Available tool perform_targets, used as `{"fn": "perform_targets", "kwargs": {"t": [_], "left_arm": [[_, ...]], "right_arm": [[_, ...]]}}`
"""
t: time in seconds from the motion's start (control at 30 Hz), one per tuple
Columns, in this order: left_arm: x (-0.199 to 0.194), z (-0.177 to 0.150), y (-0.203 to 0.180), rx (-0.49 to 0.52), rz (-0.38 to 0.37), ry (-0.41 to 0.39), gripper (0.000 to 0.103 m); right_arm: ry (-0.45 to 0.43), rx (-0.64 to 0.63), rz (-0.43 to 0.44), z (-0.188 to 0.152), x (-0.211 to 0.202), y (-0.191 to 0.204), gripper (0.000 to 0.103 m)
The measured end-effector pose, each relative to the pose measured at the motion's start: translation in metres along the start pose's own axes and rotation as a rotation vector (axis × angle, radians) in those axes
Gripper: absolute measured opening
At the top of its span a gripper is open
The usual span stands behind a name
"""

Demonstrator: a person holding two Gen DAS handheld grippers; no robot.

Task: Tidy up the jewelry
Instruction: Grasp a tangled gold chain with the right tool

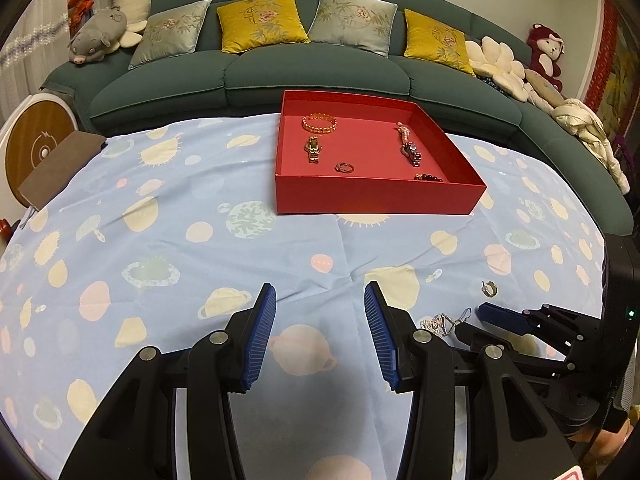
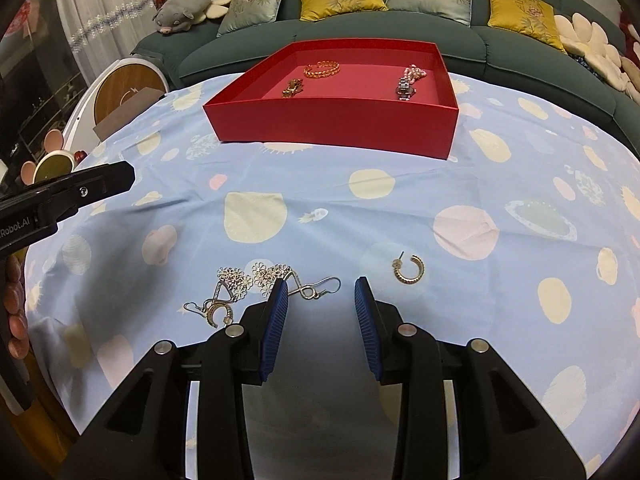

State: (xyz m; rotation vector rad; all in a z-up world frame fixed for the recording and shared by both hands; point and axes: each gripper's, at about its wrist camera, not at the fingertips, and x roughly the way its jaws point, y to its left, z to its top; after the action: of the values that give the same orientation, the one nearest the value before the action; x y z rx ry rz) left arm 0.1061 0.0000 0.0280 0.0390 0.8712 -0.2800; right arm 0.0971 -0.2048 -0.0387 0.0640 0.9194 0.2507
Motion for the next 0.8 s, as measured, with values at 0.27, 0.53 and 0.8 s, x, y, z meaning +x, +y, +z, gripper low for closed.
{"fn": "perform_targets", "kwargs": {"t": [0.27,0.53,0.8], "left_arm": [[0.002,-0.002,-0.003,0.005,-0.009,0.010,0.044],[0.004,-0.002,-0.003,0.001,-0.015,0.016,0.044],[0.007,-0.006,-0.007,0.000,-0.063,0.043,0.044]], "right_arm": [[0.004,-0.016,-0.008,0.002,0.010,0.005,0.034],[-0.001,-0.064,-0.015,0.002,0.014,0.014,0.025],[0.004,-0.067,0.001,0.003,0.011,0.015,0.011]]}}
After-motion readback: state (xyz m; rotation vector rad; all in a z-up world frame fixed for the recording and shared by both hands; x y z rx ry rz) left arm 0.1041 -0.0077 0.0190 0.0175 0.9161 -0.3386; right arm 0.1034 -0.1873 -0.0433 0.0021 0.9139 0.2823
